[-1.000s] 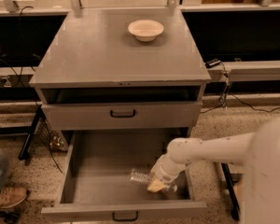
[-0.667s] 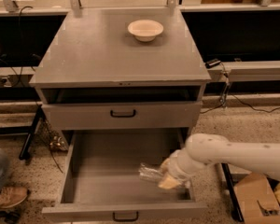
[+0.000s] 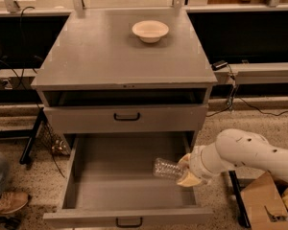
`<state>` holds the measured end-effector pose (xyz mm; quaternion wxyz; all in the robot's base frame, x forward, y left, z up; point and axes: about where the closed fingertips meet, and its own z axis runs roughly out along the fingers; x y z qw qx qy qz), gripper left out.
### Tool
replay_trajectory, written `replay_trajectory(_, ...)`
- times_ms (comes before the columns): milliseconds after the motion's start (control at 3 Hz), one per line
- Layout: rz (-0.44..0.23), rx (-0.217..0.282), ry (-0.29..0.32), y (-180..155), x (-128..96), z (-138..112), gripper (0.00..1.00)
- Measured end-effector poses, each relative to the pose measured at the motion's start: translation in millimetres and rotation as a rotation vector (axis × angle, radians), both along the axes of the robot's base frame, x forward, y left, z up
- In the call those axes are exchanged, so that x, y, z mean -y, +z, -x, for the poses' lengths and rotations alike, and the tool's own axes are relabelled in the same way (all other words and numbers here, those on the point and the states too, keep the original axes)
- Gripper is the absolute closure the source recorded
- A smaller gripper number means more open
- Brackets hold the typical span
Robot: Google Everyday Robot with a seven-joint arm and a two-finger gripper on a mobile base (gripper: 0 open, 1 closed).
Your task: Pick water bottle from middle drawer and place on counter
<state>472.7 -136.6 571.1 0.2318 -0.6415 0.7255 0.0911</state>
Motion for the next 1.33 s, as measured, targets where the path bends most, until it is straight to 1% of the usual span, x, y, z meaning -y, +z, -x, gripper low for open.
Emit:
replay_trajectory(333, -0.006, 0.016, 0.016, 10, -2, -3, 1.0)
replay_trajectory(667, 0.06, 0.119, 0.092, 86, -18, -7, 1.0)
replay_trajectory(1000, 0.155, 0.242, 0.139, 176, -29, -13, 1.0)
replay_trajectory(1333, 0.211, 0.368, 0.182, 264, -47, -38, 1.0)
